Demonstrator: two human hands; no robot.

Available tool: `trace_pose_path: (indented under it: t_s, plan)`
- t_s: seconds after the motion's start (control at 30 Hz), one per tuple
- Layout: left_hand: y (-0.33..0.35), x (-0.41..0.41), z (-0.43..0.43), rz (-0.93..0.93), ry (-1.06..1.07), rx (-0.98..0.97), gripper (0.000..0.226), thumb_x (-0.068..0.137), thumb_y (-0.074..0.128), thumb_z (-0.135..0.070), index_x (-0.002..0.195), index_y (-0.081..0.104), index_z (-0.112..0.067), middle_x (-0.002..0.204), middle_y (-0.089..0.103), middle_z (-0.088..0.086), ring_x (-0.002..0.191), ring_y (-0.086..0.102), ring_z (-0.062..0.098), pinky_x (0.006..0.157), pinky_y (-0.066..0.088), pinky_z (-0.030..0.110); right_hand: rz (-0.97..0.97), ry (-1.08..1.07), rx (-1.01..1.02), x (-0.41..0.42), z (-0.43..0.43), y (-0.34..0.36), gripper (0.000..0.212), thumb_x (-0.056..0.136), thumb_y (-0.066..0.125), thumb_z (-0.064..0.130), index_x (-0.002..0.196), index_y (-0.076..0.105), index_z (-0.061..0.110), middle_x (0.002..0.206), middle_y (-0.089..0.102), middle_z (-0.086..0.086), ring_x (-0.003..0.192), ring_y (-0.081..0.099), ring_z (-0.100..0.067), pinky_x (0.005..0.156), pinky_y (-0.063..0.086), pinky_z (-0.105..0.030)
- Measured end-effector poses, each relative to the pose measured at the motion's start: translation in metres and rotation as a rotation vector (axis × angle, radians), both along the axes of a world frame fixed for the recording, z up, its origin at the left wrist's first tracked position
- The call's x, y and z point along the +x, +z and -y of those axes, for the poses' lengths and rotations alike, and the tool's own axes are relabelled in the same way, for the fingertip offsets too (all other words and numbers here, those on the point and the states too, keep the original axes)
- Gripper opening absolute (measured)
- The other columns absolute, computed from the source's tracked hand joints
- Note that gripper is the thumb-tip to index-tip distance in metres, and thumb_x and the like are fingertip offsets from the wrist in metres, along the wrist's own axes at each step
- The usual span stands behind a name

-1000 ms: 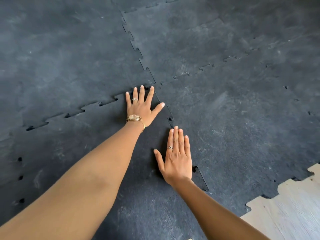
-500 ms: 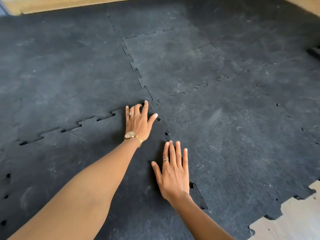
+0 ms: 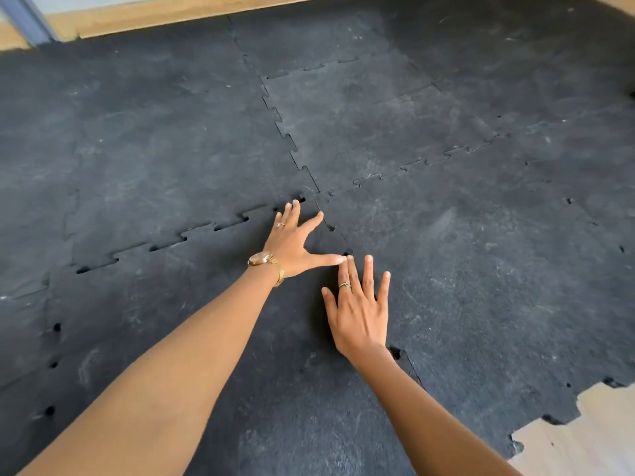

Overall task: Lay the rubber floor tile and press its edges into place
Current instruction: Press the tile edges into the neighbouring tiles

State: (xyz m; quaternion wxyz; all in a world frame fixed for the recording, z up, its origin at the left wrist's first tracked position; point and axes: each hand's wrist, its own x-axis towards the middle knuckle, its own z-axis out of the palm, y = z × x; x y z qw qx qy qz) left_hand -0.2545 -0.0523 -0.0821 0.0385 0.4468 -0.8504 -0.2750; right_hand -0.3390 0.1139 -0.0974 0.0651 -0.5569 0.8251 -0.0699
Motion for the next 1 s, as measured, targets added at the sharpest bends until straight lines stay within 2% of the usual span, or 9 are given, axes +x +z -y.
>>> trace_pose_path:
  t_s: [0.13,0.3,0.47,0.6,0.67,0.73,0.8,0.9,1.0]
  plan:
    - [0.006,-0.01,0.001,0.052,0.018,-0.108,0.094,0.058,0.057,-0.083,0.14,0.041,-0.039,0.159,0.009,0.015,0.146,-0.001,0.033,0.116,0.006,0.048,0.03,-0.012,-0.014,-0.002,0.002,-0.002,0.068,0.1,0.014,0.052,0.155,0.005,0.013,0.16,0.023,0.003,0.143,-0.026,-0.025,0.118,-0.011,-0.052]
    - [-0.002,-0.016,0.006,0.093,-0.034,-0.176,0.068,0.067,0.059,-0.074,0.128,0.055,-0.043,0.159,0.014,0.011,0.144,-0.002,0.04,0.115,0.0,0.053,0.017,-0.052,0.006,0.0,0.003,0.002,0.07,0.1,0.018,0.053,0.153,0.011,0.007,0.145,0.05,0.001,0.145,-0.022,-0.032,0.117,-0.011,-0.056]
    - [0.003,-0.021,0.006,0.184,-0.111,-0.194,0.061,0.078,0.057,-0.064,0.134,0.049,-0.04,0.16,0.007,0.014,0.144,-0.005,0.041,0.115,-0.001,0.056,0.117,-0.047,-0.006,-0.011,0.025,0.011,0.072,0.099,0.031,0.053,0.153,0.012,0.009,0.154,0.037,0.001,0.148,-0.016,-0.029,0.117,-0.007,-0.058]
    - [-0.008,-0.011,-0.021,0.301,-0.183,-0.401,0.056,0.098,0.027,-0.051,0.15,0.019,-0.031,0.16,0.008,0.009,0.146,0.003,0.034,0.116,0.007,0.055,0.177,0.013,0.07,-0.026,0.03,0.017,0.088,0.092,0.033,0.067,0.155,0.005,0.013,0.164,0.006,0.001,0.149,-0.012,-0.025,0.12,-0.005,-0.05]
    - [-0.014,-0.003,-0.026,0.206,-0.193,-0.453,0.053,0.101,0.027,-0.037,0.151,0.017,-0.023,0.159,0.016,0.006,0.146,0.012,0.03,0.117,0.01,0.048,0.125,0.051,0.129,-0.028,0.023,0.012,0.087,0.091,0.02,0.071,0.155,-0.004,0.016,0.163,-0.005,0.003,0.149,-0.012,-0.025,0.121,-0.005,-0.048]
    - [-0.01,0.006,-0.006,0.035,-0.201,-0.349,0.053,0.098,0.038,-0.022,0.149,0.026,-0.013,0.154,0.03,0.009,0.141,0.027,0.029,0.114,0.02,0.04,0.04,0.088,0.114,-0.028,0.02,0.007,0.08,0.094,0.01,0.067,0.154,-0.006,0.017,0.163,-0.008,0.005,0.149,-0.011,-0.025,0.12,-0.004,-0.051]
    - [-0.004,0.012,0.013,-0.006,-0.227,-0.349,0.054,0.098,0.042,-0.024,0.148,0.028,-0.008,0.153,0.031,0.012,0.137,0.035,0.028,0.109,0.029,0.037,-0.028,0.141,0.091,-0.027,0.021,0.004,0.074,0.095,0.004,0.061,0.154,-0.005,0.018,0.163,-0.009,0.007,0.149,-0.012,-0.024,0.119,-0.001,-0.055]
    - [-0.013,0.01,0.014,0.157,-0.266,-0.446,0.065,0.1,0.026,-0.044,0.151,0.014,-0.006,0.159,0.006,0.014,0.146,0.011,0.026,0.119,0.011,0.038,-0.04,0.165,0.129,-0.027,0.022,0.002,0.076,0.093,-0.002,0.063,0.154,-0.008,0.018,0.163,-0.008,0.005,0.148,-0.017,-0.024,0.118,-0.005,-0.056]
    - [-0.021,0.01,0.014,0.217,-0.235,-0.473,0.071,0.098,0.017,-0.049,0.15,0.005,-0.003,0.159,0.0,0.015,0.147,-0.004,0.025,0.12,-0.001,0.037,-0.049,0.195,0.136,-0.028,0.022,-0.001,0.081,0.091,-0.005,0.068,0.152,-0.012,0.015,0.163,-0.009,0.001,0.147,-0.022,-0.025,0.118,-0.008,-0.055]
